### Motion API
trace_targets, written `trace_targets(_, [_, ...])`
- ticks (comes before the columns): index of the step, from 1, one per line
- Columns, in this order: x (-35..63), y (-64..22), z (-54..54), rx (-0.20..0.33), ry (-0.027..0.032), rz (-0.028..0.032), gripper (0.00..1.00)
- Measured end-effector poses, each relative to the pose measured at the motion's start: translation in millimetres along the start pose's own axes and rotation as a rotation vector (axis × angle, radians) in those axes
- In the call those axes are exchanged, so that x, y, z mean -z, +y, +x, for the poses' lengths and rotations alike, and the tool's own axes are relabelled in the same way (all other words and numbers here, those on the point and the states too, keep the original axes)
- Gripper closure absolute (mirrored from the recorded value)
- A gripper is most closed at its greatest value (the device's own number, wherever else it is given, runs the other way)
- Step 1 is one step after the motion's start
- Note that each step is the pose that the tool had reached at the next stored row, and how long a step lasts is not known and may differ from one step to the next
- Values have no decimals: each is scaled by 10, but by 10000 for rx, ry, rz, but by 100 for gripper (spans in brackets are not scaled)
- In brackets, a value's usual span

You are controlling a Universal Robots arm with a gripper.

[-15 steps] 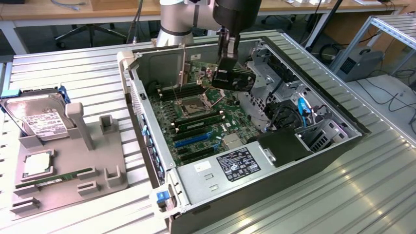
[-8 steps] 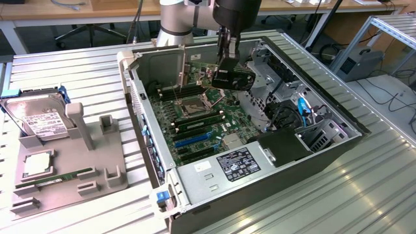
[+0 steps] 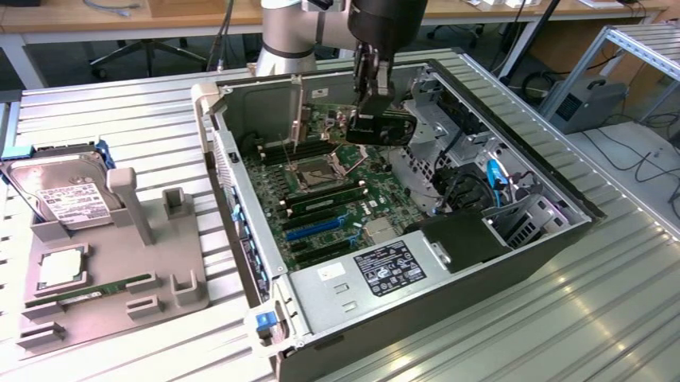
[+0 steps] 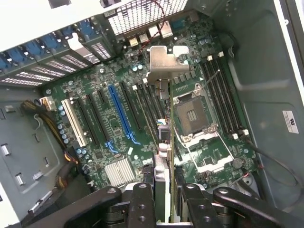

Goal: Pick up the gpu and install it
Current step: 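Insert the gpu into the slot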

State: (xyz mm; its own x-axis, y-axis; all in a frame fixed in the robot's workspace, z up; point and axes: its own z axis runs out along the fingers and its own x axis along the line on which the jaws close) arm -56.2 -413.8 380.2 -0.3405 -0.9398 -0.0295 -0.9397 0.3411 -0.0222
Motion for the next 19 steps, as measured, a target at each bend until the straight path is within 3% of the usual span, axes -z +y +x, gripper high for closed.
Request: trace_targets(19, [-2, 0, 0, 1829, -41, -53, 73])
